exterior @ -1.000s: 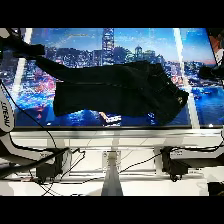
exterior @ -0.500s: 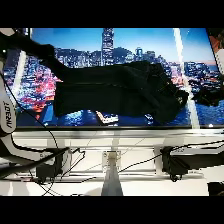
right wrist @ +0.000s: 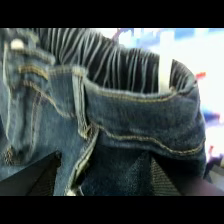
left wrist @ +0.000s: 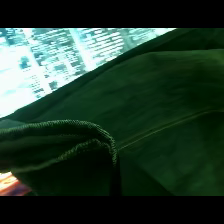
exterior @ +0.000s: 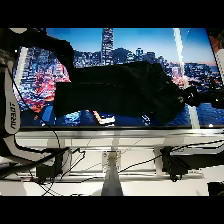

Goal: Fold the clothes and pants, and hang the long-sleeved shirts on hangers.

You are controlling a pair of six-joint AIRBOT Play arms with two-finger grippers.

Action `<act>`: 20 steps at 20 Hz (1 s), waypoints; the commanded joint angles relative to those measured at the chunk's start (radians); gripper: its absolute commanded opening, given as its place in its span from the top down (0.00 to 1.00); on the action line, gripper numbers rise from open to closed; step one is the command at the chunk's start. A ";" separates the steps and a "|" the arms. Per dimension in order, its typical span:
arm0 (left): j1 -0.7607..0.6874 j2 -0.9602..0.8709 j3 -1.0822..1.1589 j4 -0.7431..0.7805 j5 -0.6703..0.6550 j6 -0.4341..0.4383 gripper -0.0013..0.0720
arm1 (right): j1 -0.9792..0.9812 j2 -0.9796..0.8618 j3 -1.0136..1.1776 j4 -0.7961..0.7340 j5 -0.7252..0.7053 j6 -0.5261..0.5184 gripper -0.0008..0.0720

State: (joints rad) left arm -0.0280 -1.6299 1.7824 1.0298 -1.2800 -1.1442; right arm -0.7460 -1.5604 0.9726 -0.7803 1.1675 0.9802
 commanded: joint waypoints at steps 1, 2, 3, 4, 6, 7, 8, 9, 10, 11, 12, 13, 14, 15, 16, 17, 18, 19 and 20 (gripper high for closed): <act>-0.001 -0.001 0.000 0.140 -0.001 -0.005 0.95 | 0.008 0.000 0.029 0.000 -0.076 -0.013 0.13; -0.001 -0.002 0.000 0.174 -0.011 -0.004 0.95 | 0.008 0.000 0.062 -0.023 -0.060 -0.013 0.13; -0.001 -0.005 0.000 0.185 -0.027 -0.004 0.95 | 0.008 0.000 0.097 -0.053 -0.045 -0.013 0.14; -0.001 -0.010 0.000 0.195 -0.041 -0.004 0.95 | 0.008 0.000 0.134 -0.095 -0.026 -0.005 0.14; -0.001 -0.022 0.000 0.201 -0.053 -0.004 0.95 | 0.008 0.000 0.204 -0.219 0.001 0.026 0.17; -0.001 -0.027 0.000 0.200 -0.053 -0.004 0.95 | 0.008 0.000 0.225 -0.274 0.004 0.035 0.26; -0.001 -0.033 0.000 0.200 -0.053 -0.004 0.95 | 0.008 0.000 0.229 -0.304 0.004 0.042 0.28; -0.001 -0.037 0.000 0.200 -0.053 -0.005 0.95 | 0.008 -0.001 0.226 -0.321 -0.004 0.044 0.28; -0.002 -0.043 0.000 0.200 -0.053 -0.005 0.95 | 0.008 -0.006 0.217 -0.320 -0.015 0.048 0.28; -0.002 -0.048 0.000 0.200 -0.053 -0.012 0.95 | 0.008 -0.015 0.207 -0.315 -0.019 0.050 0.28; -0.002 -0.053 0.000 0.200 -0.053 -0.024 0.95 | 0.009 -0.028 0.195 -0.303 -0.023 0.051 0.28; -0.002 -0.060 0.000 0.200 -0.053 -0.030 0.95 | 0.009 -0.042 0.185 -0.272 -0.027 0.050 0.28; -0.002 -0.068 0.000 0.200 -0.053 -0.031 0.95 | 0.010 -0.055 0.173 -0.215 -0.032 0.045 0.28; -0.002 -0.077 0.000 0.200 -0.052 -0.031 0.95 | 0.011 -0.065 0.163 -0.150 -0.033 0.026 0.28; -0.002 -0.088 0.000 0.198 -0.052 -0.040 0.95 | 0.018 -0.076 0.154 -0.088 -0.035 0.021 0.28; -0.002 -0.100 0.000 0.196 -0.052 -0.056 0.95 | 0.029 -0.086 0.151 -0.060 -0.035 0.021 0.28; -0.002 -0.115 -0.001 0.196 -0.053 -0.067 0.95 | 0.046 -0.093 0.151 -0.059 -0.037 0.021 0.28; -0.002 -0.129 0.000 0.197 -0.052 -0.076 0.95 | 0.065 -0.097 0.151 -0.066 -0.047 0.020 0.30; -0.002 -0.145 0.000 0.197 -0.052 -0.076 0.95 | 0.086 -0.097 0.151 -0.065 -0.072 0.020 0.44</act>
State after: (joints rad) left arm -0.0292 -1.7393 1.7824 1.2263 -1.3319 -1.1984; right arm -0.6991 -1.6413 1.1297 -0.8982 1.1233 1.0065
